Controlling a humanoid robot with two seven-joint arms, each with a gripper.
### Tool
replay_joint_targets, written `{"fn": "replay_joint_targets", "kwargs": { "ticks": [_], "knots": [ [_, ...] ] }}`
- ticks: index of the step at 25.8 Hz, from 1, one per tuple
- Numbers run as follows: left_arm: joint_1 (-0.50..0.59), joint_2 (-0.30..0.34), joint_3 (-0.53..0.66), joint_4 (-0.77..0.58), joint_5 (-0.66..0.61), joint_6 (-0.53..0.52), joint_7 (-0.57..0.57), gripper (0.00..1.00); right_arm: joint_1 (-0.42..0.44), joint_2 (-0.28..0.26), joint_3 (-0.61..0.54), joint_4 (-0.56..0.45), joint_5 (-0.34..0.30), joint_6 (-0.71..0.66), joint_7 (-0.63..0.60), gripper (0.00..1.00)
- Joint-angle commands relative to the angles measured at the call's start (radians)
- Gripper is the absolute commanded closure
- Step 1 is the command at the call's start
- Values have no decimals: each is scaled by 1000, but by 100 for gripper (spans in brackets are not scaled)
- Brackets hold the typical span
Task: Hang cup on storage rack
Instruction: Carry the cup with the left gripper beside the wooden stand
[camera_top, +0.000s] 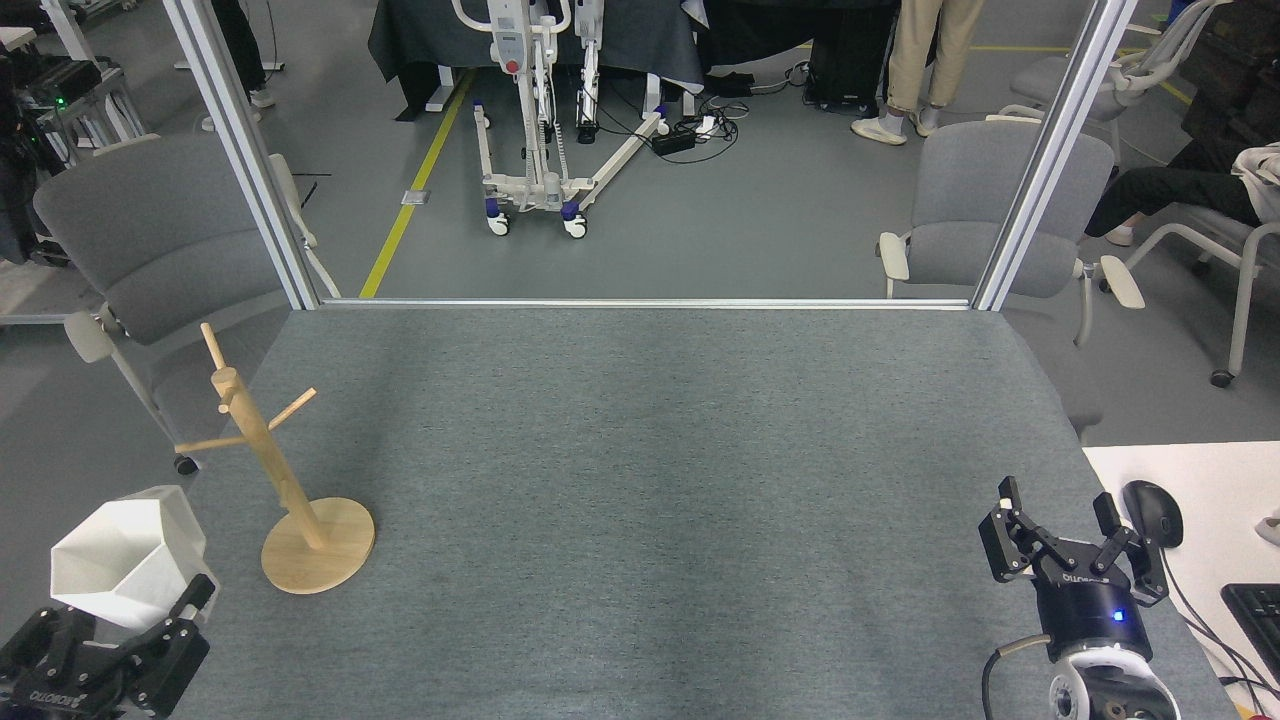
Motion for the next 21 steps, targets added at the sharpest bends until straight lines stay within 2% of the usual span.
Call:
{"fn": "replay_joint_targets", "kwargs": {
  "ticks": [1, 4, 9, 18, 21],
  "knots": [
    [-6, 2, 34, 9, -28, 78, 4, 100, -2, -5, -1, 1, 2, -23, 1, 0],
    [-57, 2, 32, 13, -95, 161, 4, 100, -3, 0, -1, 4, 8, -16, 24, 0],
    [-170, -6, 12, 67, -288, 245, 5, 100, -7, -2, -1, 4, 2, -20, 75, 0],
    [-184, -21, -127, 78, -388, 351, 5, 100, -7, -20, -6, 15, 2, -17, 76, 0],
    [-184, -23, -139, 79, -391, 377, 5, 100, -3, -22, -6, 16, -1, -25, 76, 0]
  ]
}}
